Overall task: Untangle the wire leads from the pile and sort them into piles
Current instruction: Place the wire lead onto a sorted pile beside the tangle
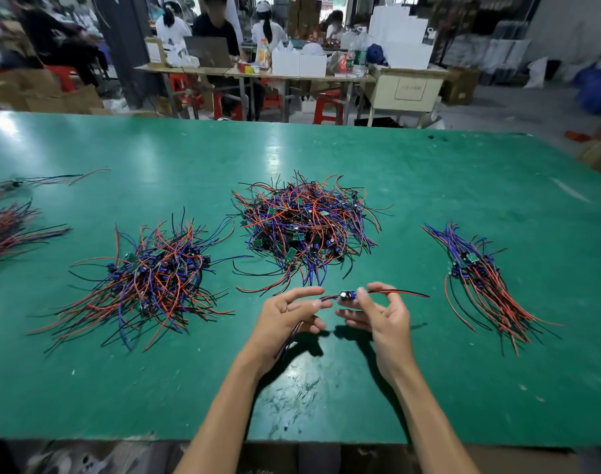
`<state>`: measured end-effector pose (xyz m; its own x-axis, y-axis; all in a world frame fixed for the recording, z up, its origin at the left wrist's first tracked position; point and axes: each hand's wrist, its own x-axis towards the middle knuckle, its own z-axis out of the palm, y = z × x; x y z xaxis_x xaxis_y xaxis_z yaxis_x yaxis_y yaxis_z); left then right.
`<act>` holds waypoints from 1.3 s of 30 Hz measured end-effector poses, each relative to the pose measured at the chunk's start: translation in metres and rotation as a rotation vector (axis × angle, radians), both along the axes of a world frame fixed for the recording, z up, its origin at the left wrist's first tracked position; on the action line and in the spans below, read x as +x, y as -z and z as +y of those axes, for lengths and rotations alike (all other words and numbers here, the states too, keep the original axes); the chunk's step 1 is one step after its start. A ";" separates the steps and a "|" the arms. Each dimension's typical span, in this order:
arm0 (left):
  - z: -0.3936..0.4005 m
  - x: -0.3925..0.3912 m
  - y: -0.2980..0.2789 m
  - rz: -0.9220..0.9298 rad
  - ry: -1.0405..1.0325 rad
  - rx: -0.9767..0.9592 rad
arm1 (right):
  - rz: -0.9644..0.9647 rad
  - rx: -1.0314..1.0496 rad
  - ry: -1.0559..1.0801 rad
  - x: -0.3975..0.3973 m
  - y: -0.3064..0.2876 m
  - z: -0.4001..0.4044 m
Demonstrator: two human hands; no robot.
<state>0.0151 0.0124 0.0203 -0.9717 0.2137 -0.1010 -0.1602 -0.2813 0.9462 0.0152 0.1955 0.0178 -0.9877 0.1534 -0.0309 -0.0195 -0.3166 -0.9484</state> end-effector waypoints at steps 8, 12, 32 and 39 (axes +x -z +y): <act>0.003 0.001 -0.001 0.008 -0.123 -0.007 | -0.120 -0.028 -0.067 -0.017 -0.016 0.024; 0.010 0.010 0.004 0.336 -0.397 -0.313 | -0.163 -0.139 -0.063 -0.012 -0.017 0.030; 0.017 0.017 0.008 0.785 -0.684 -1.173 | -0.100 -0.703 0.340 -0.055 -0.068 0.081; 0.016 0.011 0.014 0.526 -0.477 -1.232 | -0.221 -0.898 0.528 -0.062 -0.055 0.101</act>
<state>0.0258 0.0286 0.0065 -0.9066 -0.0976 0.4105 0.1557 0.8268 0.5405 -0.0466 0.2965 0.0729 -0.7610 0.3928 -0.5163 -0.2145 -0.9035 -0.3711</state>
